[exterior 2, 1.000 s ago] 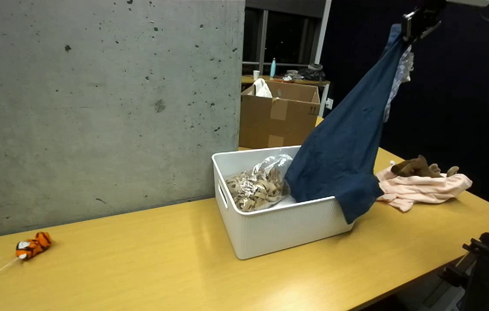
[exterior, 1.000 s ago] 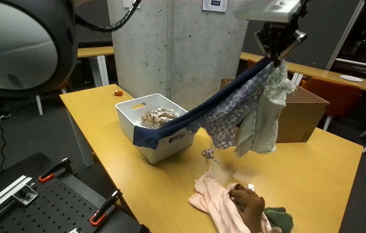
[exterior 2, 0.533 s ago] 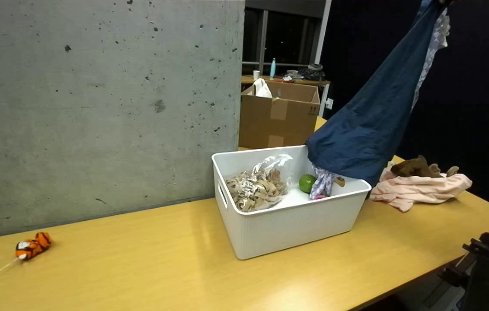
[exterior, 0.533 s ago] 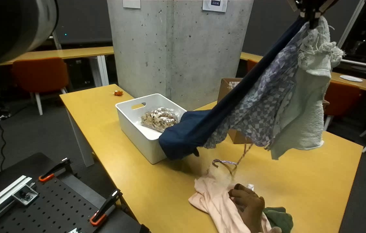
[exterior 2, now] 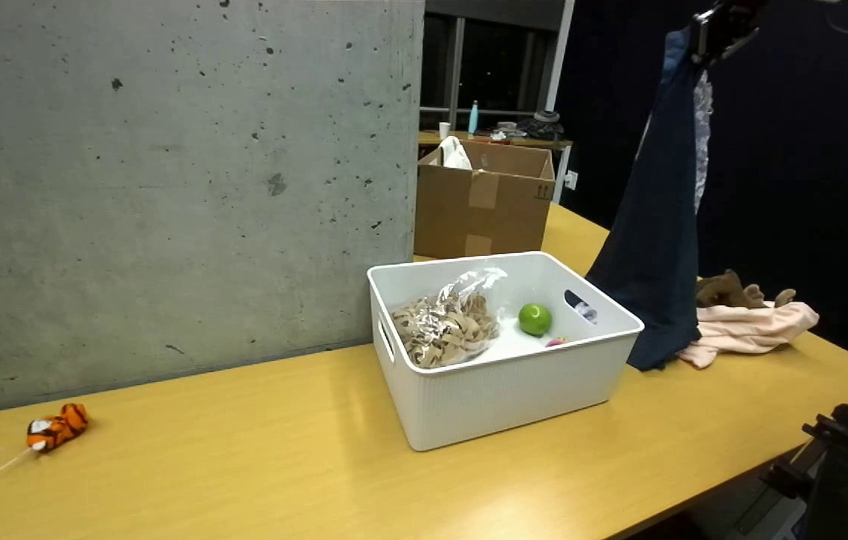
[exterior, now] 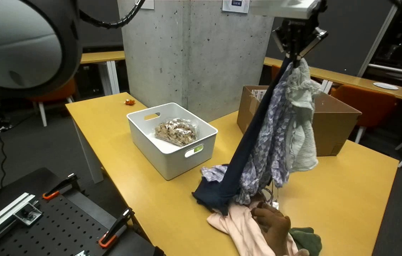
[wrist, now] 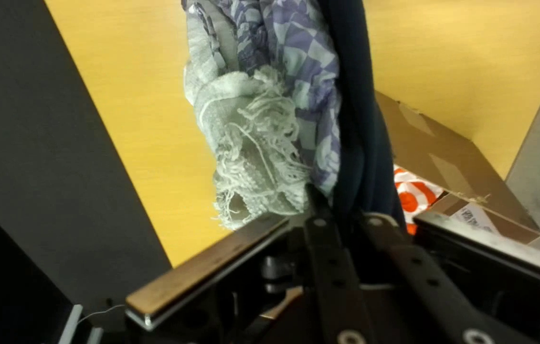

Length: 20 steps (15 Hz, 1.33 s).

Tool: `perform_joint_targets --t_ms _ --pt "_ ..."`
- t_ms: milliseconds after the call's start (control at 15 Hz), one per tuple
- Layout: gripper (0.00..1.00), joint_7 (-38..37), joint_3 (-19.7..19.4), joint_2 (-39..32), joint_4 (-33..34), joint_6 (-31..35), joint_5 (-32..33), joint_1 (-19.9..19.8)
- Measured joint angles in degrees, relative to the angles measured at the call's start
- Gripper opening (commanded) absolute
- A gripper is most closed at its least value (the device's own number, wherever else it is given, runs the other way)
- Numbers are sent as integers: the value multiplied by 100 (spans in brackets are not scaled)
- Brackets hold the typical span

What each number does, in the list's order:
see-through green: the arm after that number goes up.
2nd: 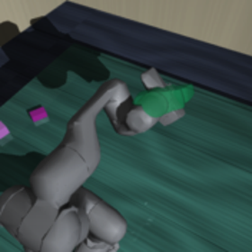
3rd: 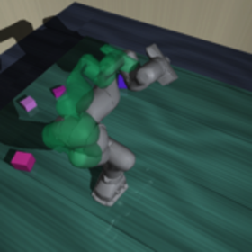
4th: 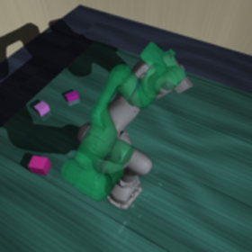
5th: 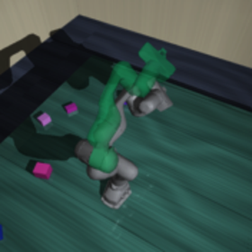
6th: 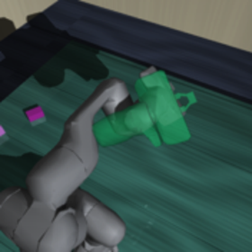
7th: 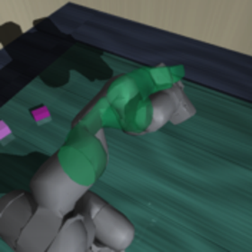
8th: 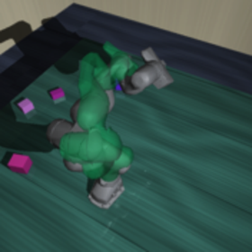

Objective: Take the clothing out of the basket

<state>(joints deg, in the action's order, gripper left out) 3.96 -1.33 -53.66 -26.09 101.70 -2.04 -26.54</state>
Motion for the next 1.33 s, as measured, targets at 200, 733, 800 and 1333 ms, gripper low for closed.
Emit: perform_joint_targets --t_ms 200,733,800,1333 --pt "2 17 75 -163 1 189 -1 523" --pt "54 253 297 -1182 -12 425 -192 1042" --pt "60 302 305 -1323 0 457 -221 1025" --pt "100 537 306 -1290 32 371 -233 1033"
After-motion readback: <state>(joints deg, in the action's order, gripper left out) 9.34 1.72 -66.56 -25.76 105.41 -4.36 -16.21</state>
